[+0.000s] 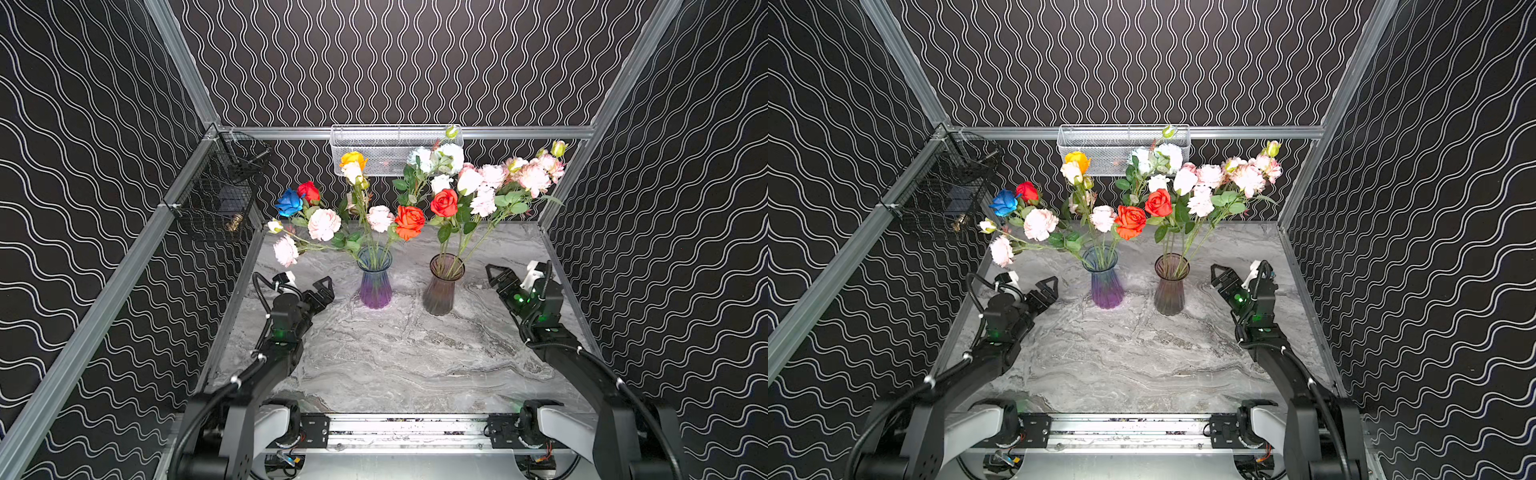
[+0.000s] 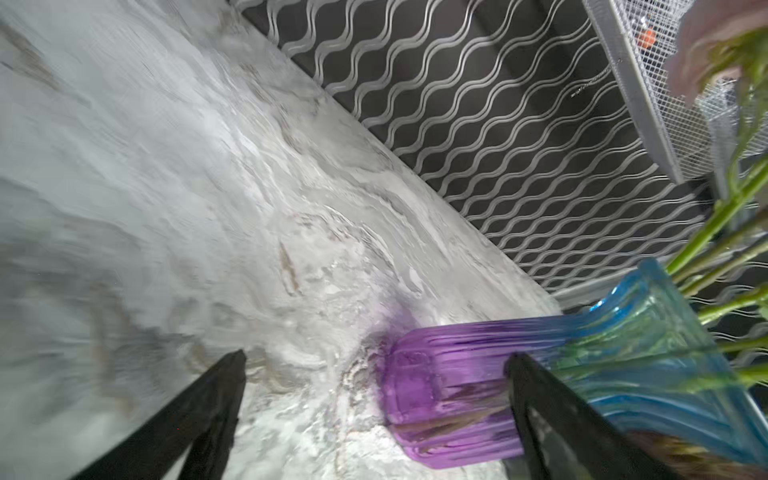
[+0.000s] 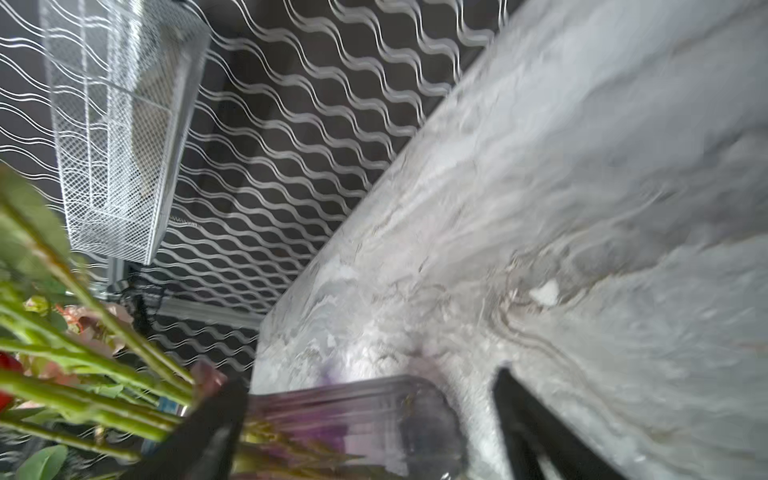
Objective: Arrange the flowers into the vase
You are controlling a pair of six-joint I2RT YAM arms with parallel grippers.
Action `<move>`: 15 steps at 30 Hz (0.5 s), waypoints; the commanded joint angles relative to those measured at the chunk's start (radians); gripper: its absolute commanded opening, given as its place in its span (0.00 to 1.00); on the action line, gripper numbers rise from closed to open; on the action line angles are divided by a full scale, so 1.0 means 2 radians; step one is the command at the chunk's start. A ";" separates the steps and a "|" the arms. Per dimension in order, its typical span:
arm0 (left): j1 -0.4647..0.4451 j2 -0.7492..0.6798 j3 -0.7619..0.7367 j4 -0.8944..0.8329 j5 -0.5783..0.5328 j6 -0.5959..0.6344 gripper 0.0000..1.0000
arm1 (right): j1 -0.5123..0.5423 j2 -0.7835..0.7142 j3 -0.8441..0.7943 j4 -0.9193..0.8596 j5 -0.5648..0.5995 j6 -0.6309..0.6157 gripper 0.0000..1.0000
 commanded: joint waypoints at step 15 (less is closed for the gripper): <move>-0.011 -0.029 0.030 -0.194 -0.284 0.066 0.99 | 0.001 -0.074 -0.058 -0.044 0.074 -0.020 1.00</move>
